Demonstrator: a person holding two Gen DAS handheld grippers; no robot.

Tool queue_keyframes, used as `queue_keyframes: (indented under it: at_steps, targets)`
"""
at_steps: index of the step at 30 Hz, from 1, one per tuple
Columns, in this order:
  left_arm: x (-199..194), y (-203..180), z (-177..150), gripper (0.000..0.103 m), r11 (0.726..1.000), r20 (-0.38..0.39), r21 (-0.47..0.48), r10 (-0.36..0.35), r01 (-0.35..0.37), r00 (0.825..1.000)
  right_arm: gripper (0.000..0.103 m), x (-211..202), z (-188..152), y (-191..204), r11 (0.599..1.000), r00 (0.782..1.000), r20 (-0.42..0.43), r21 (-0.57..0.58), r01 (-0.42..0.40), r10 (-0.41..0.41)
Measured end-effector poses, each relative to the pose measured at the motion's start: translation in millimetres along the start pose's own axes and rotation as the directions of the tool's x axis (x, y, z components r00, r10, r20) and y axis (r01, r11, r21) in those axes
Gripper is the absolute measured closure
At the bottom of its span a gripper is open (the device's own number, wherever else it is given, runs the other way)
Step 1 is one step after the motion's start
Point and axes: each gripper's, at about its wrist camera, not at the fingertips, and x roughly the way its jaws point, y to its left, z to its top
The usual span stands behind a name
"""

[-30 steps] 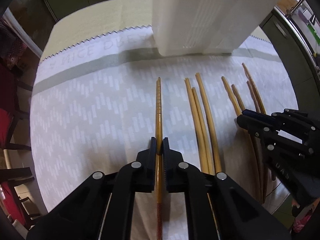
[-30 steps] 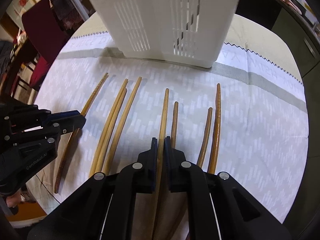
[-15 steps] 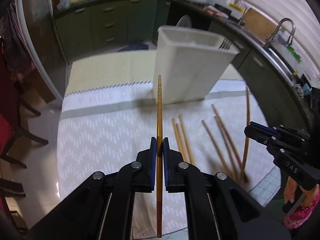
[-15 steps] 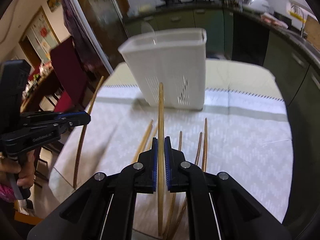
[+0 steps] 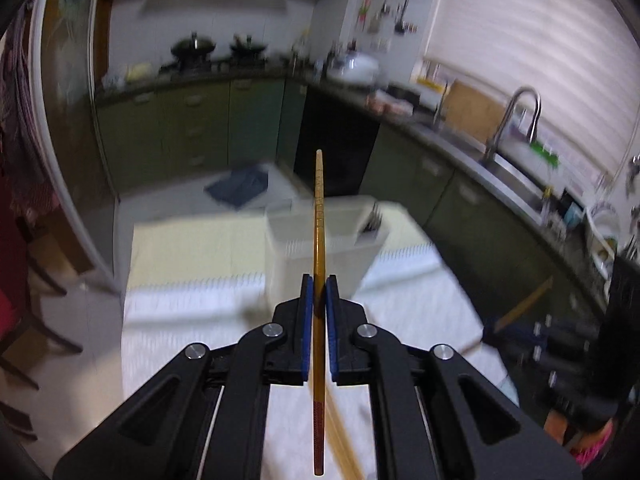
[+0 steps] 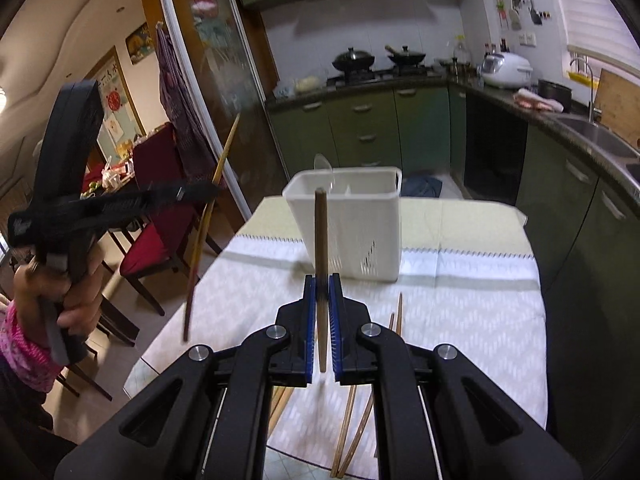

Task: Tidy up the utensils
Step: 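Carry both chopsticks to the holder and open the left gripper over it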

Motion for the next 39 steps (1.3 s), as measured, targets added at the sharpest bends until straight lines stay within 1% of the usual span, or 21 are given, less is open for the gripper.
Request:
queue_keyframes:
  at_steps: [2,4,5,6,8,9,11,12,15,17,19,22,24,27,29,33,34,35,36,37,39]
  targets:
    - [-2.1,-2.4,19.3,0.097,1.000,0.071,-0.003,-0.019,0.019,0.997,0.096,-3.8,4.3,-0.3,1.000,1.000,0.004,0.001,-0.003,0.003]
    - [-4.2,-3.4,40.8,0.097,1.000,0.167,-0.009,-0.023,0.024,0.986,0.096,-6.6,7.3,0.8,1.000,1.000,0.006,-0.001,-0.005,0.005]
    - [-4.7,-2.8,52.0,0.097,0.999,0.229,-0.013,-0.033,0.037,0.973,0.096,-7.5,7.8,0.9,1.000,1.000,0.005,-0.002,-0.005,0.005]
    - [-4.7,-2.6,58.8,0.097,0.999,0.264,-0.013,-0.033,0.038,0.964,0.096,-8.1,8.0,0.0,1.000,1.000,0.004,0.000,-0.005,0.005]
    - [-1.3,-2.6,73.1,0.097,0.999,0.358,-0.004,-0.039,0.044,0.933,0.096,-7.7,8.5,-2.0,1.000,1.000,0.003,0.005,-0.006,0.006]
    - [1.3,-4.0,77.5,0.097,0.999,0.381,-0.002,-0.039,0.043,0.924,0.096,-7.7,8.9,-4.3,1.000,1.000,0.003,0.009,-0.004,0.004]
    - [11.8,-6.5,84.6,0.097,0.999,0.437,0.006,-0.037,0.038,0.899,0.096,-6.6,9.6,-9.0,1.000,1.000,0.005,0.017,-0.001,0.001]
    - [16.1,-7.3,85.6,0.097,0.999,0.451,0.007,-0.032,0.033,0.892,0.096,-6.1,10.1,-10.5,1.000,1.000,0.005,0.020,0.000,0.000]
    - [32.9,-12.5,83.9,0.097,1.000,0.511,0.026,-0.007,-0.007,0.860,0.096,-4.5,13.1,-14.6,1.000,1.000,0.005,0.025,0.002,-0.002]
    - [43.9,-14.0,81.9,0.097,0.999,0.532,0.034,0.005,-0.027,0.847,0.096,-3.2,14.0,-15.5,1.000,1.000,0.001,0.022,0.001,-0.001]
    - [58.6,-14.3,81.0,0.097,0.998,0.534,0.037,0.017,-0.043,0.846,0.096,-3.3,14.8,-15.9,1.000,1.000,0.003,0.021,-0.001,0.001]
    - [74.6,-12.8,76.7,0.097,0.998,0.519,0.035,0.032,-0.059,0.854,0.096,-3.3,17.9,-17.8,1.000,1.000,0.008,0.019,0.003,-0.003]
    - [84.5,-10.5,71.3,0.097,0.998,0.502,0.035,0.035,-0.061,0.864,0.096,-3.1,20.9,-18.6,1.000,1.000,0.012,0.019,0.007,-0.007]
    - [91.9,-6.8,60.7,0.096,0.996,0.484,0.043,0.046,-0.076,0.874,0.096,-1.9,28.7,-19.0,1.000,1.000,0.022,0.018,0.012,-0.013]
    - [98.0,-5.9,54.0,0.096,0.995,0.454,0.057,0.051,-0.086,0.889,0.096,-1.3,35.3,-17.9,1.000,0.999,0.031,0.017,0.014,-0.014]
    - [104.6,-4.3,41.4,0.096,0.992,0.424,0.071,0.064,-0.104,0.904,0.096,-1.7,51.3,-15.8,1.000,0.998,0.057,0.009,0.023,-0.024]
    - [105.3,-2.9,39.7,0.093,0.992,0.420,0.070,0.064,-0.103,0.905,0.096,-2.6,57.9,-15.7,1.000,0.997,0.070,0.008,0.030,-0.031]
    - [105.8,-2.5,37.4,0.084,0.992,0.415,0.074,0.063,-0.103,0.908,0.096,-3.4,63.9,-15.3,0.999,0.996,0.082,0.007,0.037,-0.037]
    - [105.1,-2.9,36.0,0.079,0.991,0.415,0.075,0.067,-0.108,0.907,0.096,-4.3,67.6,-13.6,0.999,0.995,0.091,0.007,0.039,-0.040]
    - [103.6,-3.1,34.3,0.069,0.991,0.417,0.077,0.069,-0.111,0.906,0.096,-5.7,73.7,-12.5,0.999,0.994,0.105,0.006,0.042,-0.042]
    - [99.1,-2.6,31.5,0.067,0.991,0.418,0.079,0.068,-0.111,0.906,0.096,-9.6,87.9,-11.1,0.999,0.989,0.141,0.006,0.046,-0.046]
